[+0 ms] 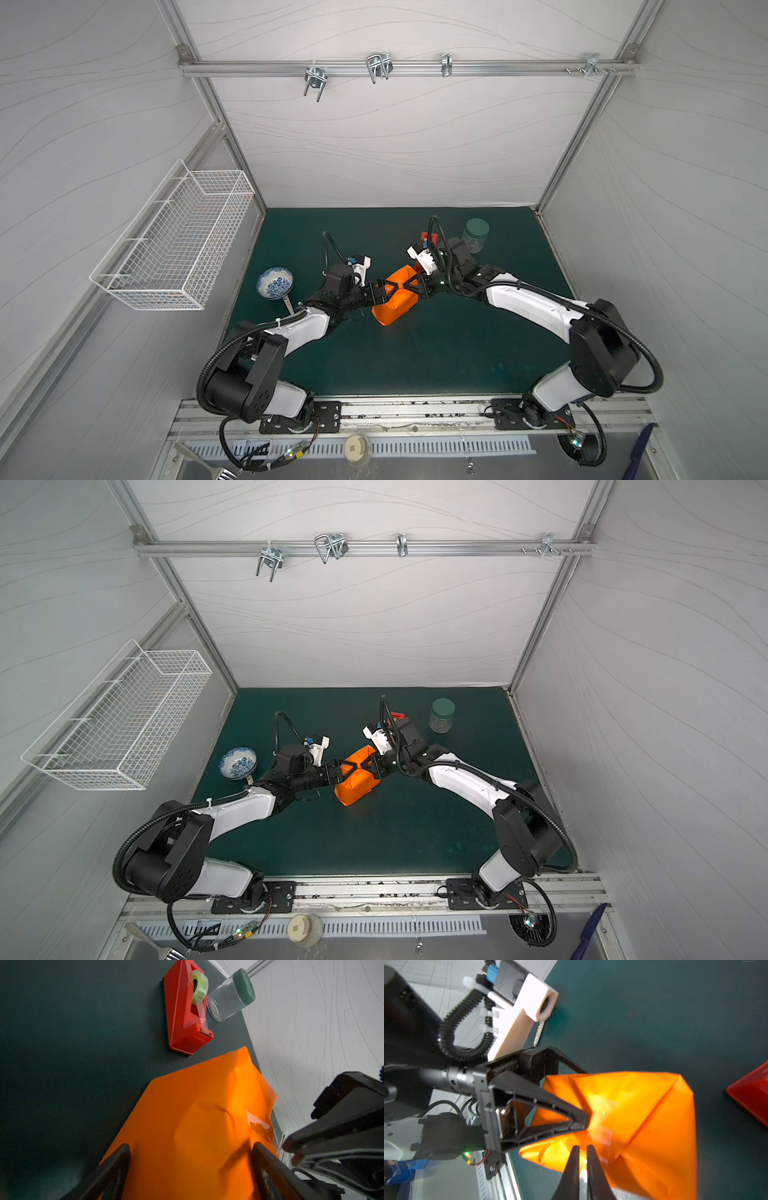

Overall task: Wrap the gift box in paper
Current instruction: 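Press the tape onto the folded top paper with the right gripper while the left holds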

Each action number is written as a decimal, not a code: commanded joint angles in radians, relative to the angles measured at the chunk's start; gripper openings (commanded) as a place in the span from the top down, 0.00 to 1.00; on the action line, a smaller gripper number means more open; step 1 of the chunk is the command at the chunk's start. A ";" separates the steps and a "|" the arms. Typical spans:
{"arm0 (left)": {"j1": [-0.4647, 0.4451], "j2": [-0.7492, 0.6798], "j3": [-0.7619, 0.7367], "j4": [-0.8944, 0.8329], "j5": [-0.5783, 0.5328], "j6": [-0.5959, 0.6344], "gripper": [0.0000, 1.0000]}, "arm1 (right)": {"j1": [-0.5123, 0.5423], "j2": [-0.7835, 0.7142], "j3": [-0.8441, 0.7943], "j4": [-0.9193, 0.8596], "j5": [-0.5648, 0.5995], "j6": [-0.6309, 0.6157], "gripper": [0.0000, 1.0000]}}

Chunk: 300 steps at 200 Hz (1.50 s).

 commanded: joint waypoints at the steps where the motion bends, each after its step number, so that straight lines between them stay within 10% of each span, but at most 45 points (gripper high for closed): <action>1: 0.001 0.039 -0.016 -0.151 -0.021 0.039 0.08 | 0.007 0.044 0.038 0.013 -0.011 -0.018 0.89; 181: 0.001 0.022 -0.016 -0.156 -0.028 0.043 0.09 | -0.020 0.180 0.155 -0.060 0.023 0.045 0.84; 300: 0.001 0.024 -0.010 -0.160 -0.029 0.044 0.09 | -0.014 0.000 -0.018 -0.042 -0.040 0.065 0.82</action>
